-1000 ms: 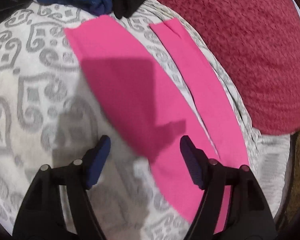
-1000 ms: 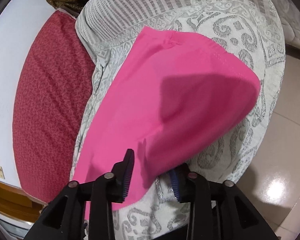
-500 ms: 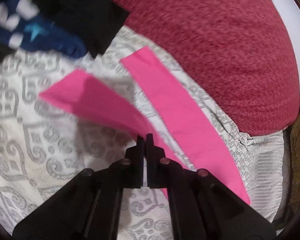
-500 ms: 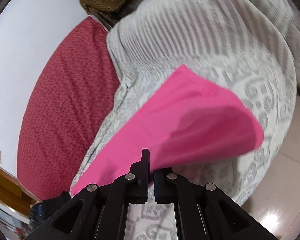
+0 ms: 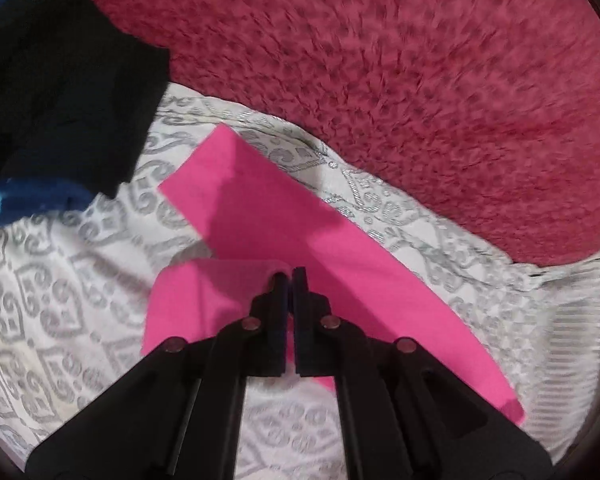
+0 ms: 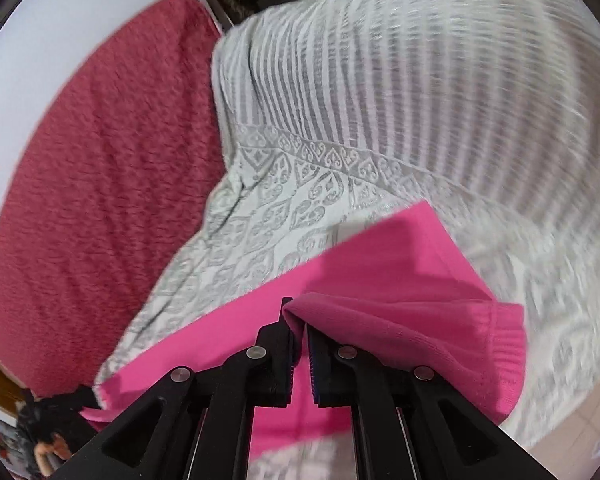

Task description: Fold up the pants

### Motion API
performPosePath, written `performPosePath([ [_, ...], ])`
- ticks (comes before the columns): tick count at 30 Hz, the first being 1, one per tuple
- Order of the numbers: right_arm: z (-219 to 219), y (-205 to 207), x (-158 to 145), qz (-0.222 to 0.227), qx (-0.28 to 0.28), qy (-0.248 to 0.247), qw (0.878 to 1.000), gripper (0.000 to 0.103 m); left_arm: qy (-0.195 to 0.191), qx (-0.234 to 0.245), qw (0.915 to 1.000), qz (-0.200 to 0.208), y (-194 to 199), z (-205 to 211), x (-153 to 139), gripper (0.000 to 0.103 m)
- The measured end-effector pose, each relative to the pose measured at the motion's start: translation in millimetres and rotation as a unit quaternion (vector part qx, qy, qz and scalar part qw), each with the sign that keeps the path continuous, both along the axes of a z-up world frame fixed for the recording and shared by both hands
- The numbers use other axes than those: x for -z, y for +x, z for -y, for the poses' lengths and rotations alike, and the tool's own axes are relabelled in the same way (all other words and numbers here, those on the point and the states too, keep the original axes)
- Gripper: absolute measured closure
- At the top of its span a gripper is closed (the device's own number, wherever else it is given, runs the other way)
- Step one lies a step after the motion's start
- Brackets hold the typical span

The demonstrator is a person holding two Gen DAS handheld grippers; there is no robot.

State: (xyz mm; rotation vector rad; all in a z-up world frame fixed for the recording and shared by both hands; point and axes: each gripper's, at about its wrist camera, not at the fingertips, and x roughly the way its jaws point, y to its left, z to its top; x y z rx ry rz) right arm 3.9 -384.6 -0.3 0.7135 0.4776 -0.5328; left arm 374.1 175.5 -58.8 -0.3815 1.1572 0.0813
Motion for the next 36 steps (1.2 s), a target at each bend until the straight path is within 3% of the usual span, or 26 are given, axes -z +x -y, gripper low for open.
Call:
performPosePath([
  [7,56.0,77.1,25.0,-0.115,0.026,-0.028,0.993,0.091,0.058,0.029,0.9966,-0.050,68.8,46.7,35.8,0.095],
  [9,72.0,84.5,30.1,-0.129,0.039,-0.038,0.990,0.081,0.079,0.036,0.9940,-0.067,80.3,53.6,46.7,0.093],
  [11,88.3,86.3,33.4,-0.134,0.056,-0.044,0.988,0.076,0.090,0.037,0.9922,-0.077,89.0,55.0,56.5,0.091],
  [16,104.7,70.9,38.7,-0.124,0.059,-0.020,0.990,0.075,0.080,0.051,0.9923,-0.080,93.3,50.3,62.3,0.090],
  [20,95.4,44.9,35.3,-0.139,0.052,-0.057,0.987,0.074,0.089,0.075,0.9910,-0.066,94.1,46.2,45.6,0.088],
  [21,93.7,38.6,35.3,-0.145,0.052,-0.062,0.986,0.069,0.102,0.079,0.9900,-0.057,93.8,46.0,37.6,0.079],
  [22,91.4,32.5,34.9,-0.154,0.053,-0.068,0.984,0.067,0.136,0.084,0.9866,-0.035,92.5,46.0,23.1,0.059],
  [24,86.1,24.7,34.8,-0.168,0.050,-0.088,0.981,0.060,0.200,0.094,0.9752,0.011,88.2,48.4,-0.5,0.036],
  [26,80.9,22.0,36.7,-0.191,0.053,-0.116,0.973,0.058,0.286,0.115,0.9495,0.059,80.1,48.8,-22.1,0.034],
  [28,75.7,19.6,38.6,-0.210,0.061,-0.133,0.967,0.058,0.331,0.136,0.9304,0.077,68.8,44.8,-31.3,0.034],
  [32,40.7,21.4,32.9,-0.181,0.027,-0.165,0.969,0.058,0.291,0.181,0.9352,0.090,26.1,25.6,-24.2,0.034],
  [36,-13.9,48.4,37.3,-0.174,-0.057,-0.191,0.964,0.057,0.248,0.237,0.9338,0.104,-22.1,23.6,12.1,0.034],
])
